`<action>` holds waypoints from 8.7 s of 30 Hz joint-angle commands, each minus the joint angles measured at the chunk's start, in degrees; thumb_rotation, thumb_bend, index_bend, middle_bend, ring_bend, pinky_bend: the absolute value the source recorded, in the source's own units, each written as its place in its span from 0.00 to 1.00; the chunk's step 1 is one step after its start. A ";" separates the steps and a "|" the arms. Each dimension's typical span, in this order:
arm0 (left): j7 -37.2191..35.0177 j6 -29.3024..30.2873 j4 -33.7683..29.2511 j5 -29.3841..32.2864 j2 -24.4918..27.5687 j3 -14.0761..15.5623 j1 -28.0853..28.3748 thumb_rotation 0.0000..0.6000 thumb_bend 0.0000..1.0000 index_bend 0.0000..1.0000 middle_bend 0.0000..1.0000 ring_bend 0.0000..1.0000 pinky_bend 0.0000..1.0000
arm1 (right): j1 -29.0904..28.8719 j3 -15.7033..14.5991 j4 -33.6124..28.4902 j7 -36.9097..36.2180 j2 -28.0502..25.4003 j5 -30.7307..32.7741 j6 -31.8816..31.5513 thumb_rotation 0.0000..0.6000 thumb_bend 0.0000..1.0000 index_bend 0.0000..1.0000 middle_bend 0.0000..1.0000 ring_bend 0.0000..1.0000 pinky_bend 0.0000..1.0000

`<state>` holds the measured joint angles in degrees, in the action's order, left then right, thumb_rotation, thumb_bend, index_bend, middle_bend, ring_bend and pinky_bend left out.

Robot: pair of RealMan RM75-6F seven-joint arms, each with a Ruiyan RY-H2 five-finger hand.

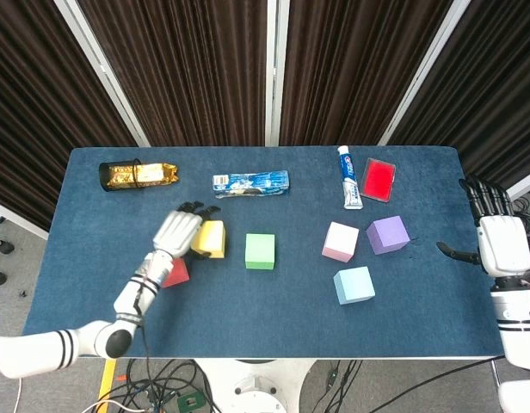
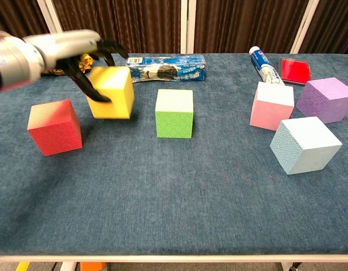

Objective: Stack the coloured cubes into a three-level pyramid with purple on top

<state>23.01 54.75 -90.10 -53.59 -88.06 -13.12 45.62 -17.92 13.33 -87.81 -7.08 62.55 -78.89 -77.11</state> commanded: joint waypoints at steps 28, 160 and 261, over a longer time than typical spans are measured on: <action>-6.95 1.42 8.63 -3.01 -9.34 0.41 -0.24 1.00 0.22 0.19 0.63 0.16 0.15 | 0.49 -1.56 2.42 0.03 -0.02 0.29 1.33 1.00 0.00 0.00 0.00 0.00 0.00; -19.63 -0.49 13.06 -16.17 -9.96 1.87 -1.21 1.00 0.21 0.20 0.43 0.09 0.13 | 0.89 -2.04 3.45 0.02 0.43 1.61 2.62 1.00 0.00 0.00 0.00 0.00 0.00; -36.44 13.81 4.51 -20.65 16.67 4.67 -24.42 1.00 0.17 0.11 0.06 0.00 0.10 | -28.67 -3.69 5.39 19.36 20.04 6.14 30.35 1.00 0.10 0.00 0.46 0.07 0.00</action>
<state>-13.42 68.58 -85.60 -74.25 -71.38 -8.44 21.19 -46.26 9.71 -82.79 12.64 82.28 -72.35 -47.10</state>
